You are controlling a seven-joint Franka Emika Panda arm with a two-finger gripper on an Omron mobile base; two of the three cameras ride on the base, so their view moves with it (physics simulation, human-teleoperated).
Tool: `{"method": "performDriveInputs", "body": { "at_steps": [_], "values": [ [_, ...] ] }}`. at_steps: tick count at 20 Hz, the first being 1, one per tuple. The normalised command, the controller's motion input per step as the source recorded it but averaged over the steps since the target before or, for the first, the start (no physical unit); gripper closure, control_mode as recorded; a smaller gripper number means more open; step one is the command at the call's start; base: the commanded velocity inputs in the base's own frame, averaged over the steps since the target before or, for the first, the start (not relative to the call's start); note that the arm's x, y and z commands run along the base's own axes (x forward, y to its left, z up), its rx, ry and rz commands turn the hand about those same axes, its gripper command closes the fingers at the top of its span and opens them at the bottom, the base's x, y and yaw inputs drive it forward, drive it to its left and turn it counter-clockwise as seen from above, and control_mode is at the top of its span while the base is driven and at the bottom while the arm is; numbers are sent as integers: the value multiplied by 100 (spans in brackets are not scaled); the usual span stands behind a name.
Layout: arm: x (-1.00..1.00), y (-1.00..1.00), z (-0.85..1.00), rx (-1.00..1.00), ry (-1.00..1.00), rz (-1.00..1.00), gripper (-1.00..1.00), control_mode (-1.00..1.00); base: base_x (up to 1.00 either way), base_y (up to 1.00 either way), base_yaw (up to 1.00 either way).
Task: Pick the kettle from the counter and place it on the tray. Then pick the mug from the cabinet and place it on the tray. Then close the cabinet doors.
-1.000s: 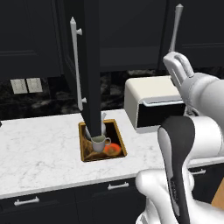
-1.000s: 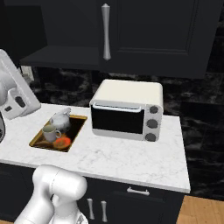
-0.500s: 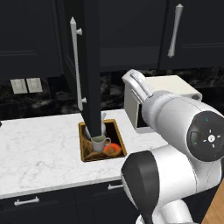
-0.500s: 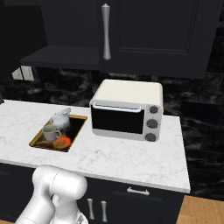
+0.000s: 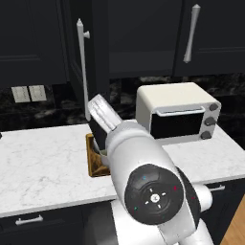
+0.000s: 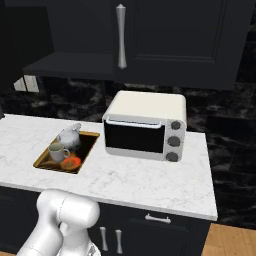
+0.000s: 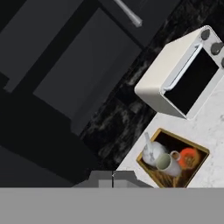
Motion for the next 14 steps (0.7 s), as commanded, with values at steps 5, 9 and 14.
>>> {"method": "performDriveInputs", "body": {
  "at_steps": [5, 9, 14],
  "values": [
    [0, 74, -37, 0, -17, 0, 100, -100, 0, 0, 0],
    [52, 83, -60, 0, -4, -5, 100, -100, 0, 0, 0],
    [100, 79, -62, 0, 0, -10, 100, -100, 0, 0, 0]
  ]
}}
